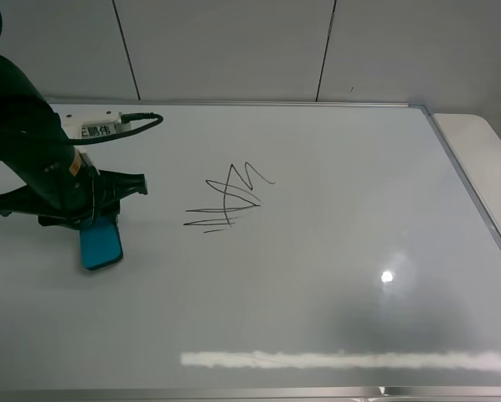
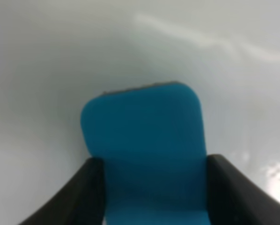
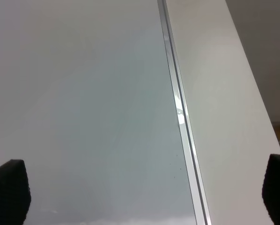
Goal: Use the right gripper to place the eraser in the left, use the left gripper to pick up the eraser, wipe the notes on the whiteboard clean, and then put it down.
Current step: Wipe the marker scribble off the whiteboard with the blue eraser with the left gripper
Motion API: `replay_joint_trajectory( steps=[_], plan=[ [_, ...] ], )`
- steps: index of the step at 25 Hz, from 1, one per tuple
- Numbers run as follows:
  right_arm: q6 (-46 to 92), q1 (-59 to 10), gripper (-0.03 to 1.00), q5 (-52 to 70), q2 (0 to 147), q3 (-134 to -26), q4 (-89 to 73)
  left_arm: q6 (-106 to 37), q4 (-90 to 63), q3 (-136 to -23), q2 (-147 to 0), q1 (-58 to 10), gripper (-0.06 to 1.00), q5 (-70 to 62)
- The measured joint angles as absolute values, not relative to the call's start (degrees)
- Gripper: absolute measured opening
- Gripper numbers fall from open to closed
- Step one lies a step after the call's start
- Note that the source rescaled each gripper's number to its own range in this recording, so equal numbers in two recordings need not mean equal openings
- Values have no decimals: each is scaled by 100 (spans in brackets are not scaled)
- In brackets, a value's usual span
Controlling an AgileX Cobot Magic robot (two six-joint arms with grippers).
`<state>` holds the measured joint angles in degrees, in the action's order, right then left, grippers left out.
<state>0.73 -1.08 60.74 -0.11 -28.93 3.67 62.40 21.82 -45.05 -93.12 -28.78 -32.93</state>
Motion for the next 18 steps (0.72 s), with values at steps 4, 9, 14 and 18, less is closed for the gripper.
replay_joint_trajectory(
  steps=[4, 9, 14, 18],
  plan=[
    [73, -108, 100, 6074, -11, -2893, 367, 4787, 2139, -5181, -9319, -2878, 0, -3703],
    [73, -108, 100, 6074, -11, -2893, 367, 2809, 1675, -5809, -9554, -2878, 0, -3744],
    [73, -108, 100, 6074, -11, -2893, 367, 1055, 922, -5948, -9919, -3205, 0, -3511],
    [73, -108, 100, 6074, -11, -2893, 367, 392, 761, -5948, -10351, -3641, 0, -3174]
  ],
)
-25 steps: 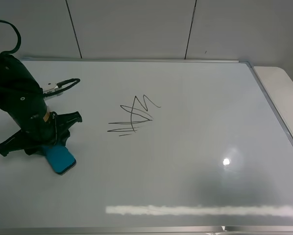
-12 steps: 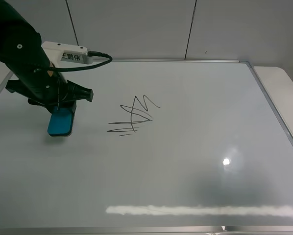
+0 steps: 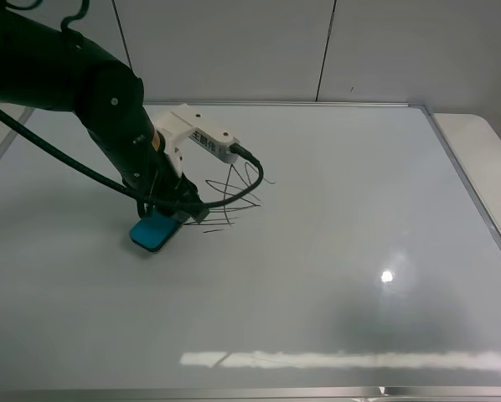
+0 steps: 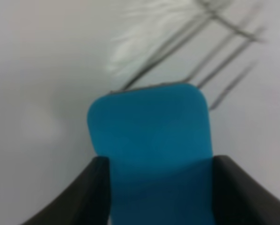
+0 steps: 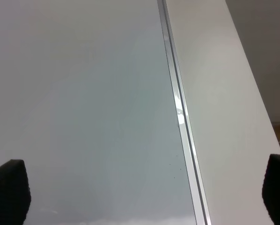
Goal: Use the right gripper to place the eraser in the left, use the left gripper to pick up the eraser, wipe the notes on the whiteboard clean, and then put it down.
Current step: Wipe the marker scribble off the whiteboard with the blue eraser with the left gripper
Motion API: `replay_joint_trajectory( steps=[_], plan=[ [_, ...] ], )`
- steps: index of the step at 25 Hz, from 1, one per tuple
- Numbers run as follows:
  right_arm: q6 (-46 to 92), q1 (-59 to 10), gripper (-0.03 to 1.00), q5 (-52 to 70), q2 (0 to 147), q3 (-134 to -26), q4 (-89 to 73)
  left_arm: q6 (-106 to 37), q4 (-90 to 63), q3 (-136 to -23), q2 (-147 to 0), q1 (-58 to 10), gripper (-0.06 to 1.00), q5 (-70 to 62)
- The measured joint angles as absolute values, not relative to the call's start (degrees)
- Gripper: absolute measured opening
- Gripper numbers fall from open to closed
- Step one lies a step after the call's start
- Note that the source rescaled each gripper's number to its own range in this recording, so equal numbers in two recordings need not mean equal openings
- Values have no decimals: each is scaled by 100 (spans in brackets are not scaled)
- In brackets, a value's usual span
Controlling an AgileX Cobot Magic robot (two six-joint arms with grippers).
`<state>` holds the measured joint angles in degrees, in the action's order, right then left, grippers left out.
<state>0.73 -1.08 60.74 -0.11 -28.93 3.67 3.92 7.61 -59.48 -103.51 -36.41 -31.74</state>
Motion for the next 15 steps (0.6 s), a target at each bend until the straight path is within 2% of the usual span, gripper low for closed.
replay_joint_trajectory(
  steps=[9, 15],
  plan=[
    [73, -108, 100, 6074, -11, -2893, 367, -422, 689, -5952, -10860, -4639, 0, -2677],
    [73, -108, 100, 6074, -11, -2893, 367, -835, 624, -6029, -11257, -4579, 0, -2473]
  ],
)
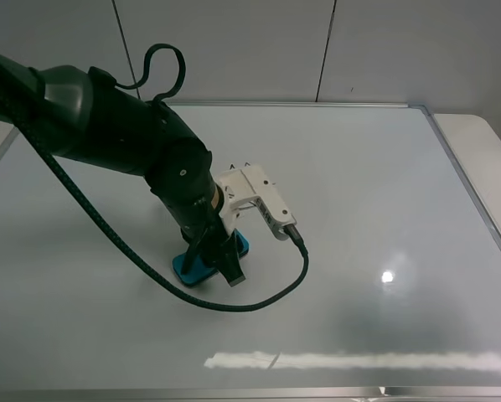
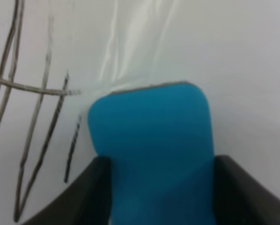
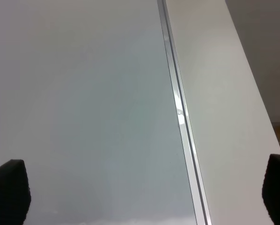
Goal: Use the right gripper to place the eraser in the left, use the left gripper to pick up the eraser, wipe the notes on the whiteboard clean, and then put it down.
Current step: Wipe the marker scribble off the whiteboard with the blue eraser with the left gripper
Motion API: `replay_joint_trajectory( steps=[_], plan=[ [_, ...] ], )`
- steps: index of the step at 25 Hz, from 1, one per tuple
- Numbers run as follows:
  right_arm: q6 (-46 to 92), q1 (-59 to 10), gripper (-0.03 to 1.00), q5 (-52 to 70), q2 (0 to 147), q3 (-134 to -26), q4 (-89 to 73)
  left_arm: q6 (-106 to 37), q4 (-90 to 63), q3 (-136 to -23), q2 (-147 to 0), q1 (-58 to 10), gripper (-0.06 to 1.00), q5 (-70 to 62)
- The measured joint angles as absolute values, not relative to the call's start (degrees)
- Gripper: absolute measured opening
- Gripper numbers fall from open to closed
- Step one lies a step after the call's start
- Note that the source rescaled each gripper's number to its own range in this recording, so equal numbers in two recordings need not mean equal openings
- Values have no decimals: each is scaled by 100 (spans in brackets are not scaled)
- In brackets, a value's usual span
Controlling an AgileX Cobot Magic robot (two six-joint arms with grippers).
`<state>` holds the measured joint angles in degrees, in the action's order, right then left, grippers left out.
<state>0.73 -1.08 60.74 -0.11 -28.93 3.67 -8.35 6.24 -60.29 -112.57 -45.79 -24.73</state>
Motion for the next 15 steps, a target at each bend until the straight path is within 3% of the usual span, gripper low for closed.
replay_joint_trajectory(
  steps=[6, 15],
  plan=[
    [73, -108, 100, 6074, -11, -2893, 367, -1194, 520, -6079, -11361, -4109, 0, -1962],
    [73, -108, 100, 6074, -11, -2893, 367, -1882, 492, -6159, -11418, -2747, 0, -1424]
  ],
)
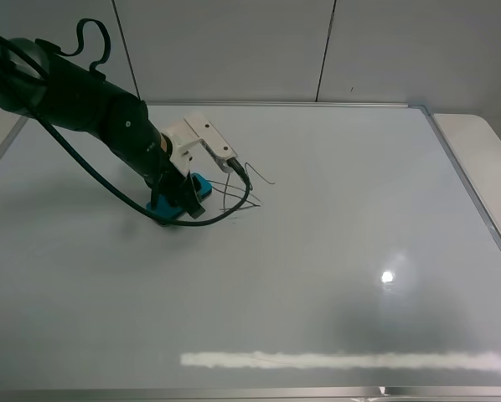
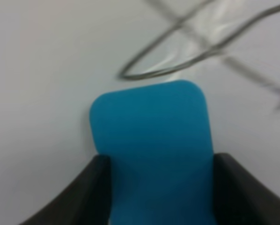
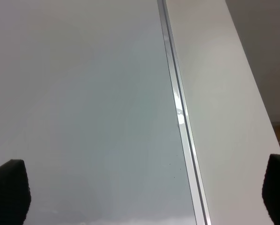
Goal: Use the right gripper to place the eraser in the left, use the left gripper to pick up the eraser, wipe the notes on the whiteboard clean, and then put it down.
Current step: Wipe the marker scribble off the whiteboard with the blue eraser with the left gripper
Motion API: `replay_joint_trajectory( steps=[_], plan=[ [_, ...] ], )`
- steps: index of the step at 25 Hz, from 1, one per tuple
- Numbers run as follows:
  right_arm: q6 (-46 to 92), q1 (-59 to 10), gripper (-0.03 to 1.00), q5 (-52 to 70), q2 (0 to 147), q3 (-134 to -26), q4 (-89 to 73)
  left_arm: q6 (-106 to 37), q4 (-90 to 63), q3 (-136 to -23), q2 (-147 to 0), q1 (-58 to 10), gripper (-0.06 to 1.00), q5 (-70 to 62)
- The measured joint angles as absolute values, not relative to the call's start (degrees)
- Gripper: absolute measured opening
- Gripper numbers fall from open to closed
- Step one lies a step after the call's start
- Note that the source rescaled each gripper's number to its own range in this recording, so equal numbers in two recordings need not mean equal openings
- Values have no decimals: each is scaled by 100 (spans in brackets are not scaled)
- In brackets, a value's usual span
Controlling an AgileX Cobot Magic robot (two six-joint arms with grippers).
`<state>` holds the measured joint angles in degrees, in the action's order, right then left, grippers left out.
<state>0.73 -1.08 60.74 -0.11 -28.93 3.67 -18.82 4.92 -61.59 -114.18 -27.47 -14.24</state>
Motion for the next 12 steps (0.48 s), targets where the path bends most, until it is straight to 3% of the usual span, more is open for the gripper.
replay_joint_trajectory(
  steps=[6, 12],
  plan=[
    [73, -108, 100, 6074, -11, -2893, 367, -2132, 485, -6616, -11526, -2596, 0, -2037],
    [73, -108, 100, 6074, -11, -2893, 367, -2241, -91, -6949, -11712, -3426, 0, -2270]
  ],
)
